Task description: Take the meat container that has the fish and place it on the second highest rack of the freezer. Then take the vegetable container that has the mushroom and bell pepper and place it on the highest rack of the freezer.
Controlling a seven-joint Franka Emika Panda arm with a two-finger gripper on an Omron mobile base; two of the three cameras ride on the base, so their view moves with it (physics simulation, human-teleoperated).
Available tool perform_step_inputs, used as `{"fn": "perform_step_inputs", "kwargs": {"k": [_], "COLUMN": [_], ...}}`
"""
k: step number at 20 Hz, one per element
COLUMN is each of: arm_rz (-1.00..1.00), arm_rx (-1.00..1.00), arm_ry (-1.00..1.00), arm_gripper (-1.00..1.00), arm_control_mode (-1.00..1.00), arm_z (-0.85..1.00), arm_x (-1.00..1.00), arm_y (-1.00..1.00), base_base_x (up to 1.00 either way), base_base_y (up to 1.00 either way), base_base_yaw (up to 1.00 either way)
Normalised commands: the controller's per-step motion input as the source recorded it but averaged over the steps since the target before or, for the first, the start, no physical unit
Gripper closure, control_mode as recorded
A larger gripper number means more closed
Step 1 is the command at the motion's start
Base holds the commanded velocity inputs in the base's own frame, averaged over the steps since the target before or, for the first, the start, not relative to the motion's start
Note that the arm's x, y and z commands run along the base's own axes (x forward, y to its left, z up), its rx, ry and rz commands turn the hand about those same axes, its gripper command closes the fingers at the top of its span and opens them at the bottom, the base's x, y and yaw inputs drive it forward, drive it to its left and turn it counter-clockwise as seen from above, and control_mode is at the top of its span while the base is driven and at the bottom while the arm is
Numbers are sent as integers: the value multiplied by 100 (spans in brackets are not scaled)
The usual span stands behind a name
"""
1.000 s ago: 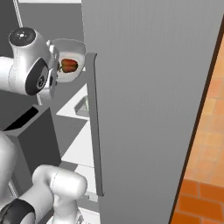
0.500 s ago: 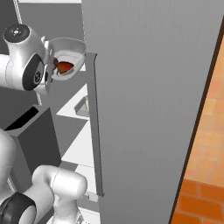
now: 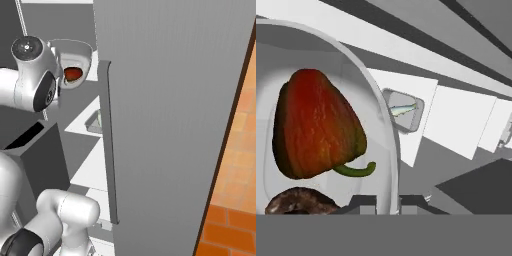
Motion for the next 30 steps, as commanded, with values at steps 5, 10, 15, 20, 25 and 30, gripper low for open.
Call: {"fn": "perform_step_inputs", "kwargs": {"k": [5,10,15,20,25,30], "arm_rz": [0,-3,-1,0,0,0], "arm_rx": [0,0,0,0,0,0], "arm_ry": [0,0,0,0,0,0], "arm_gripper": [100,100,100,100,100,100], "arm_control_mode": [-100,-100,-100,-100,-100,-100], "arm_z": [26,8,-26,-10,0,-6], "arm_x": [66,54,41,48,63,63], "arm_y": [-11,0,0,0,0,0], "base_base_x": [0,0,0,0,0,0], "base_base_y": [0,0,0,0,0,0], "base_base_yaw": [0,0,0,0,0,0]}}
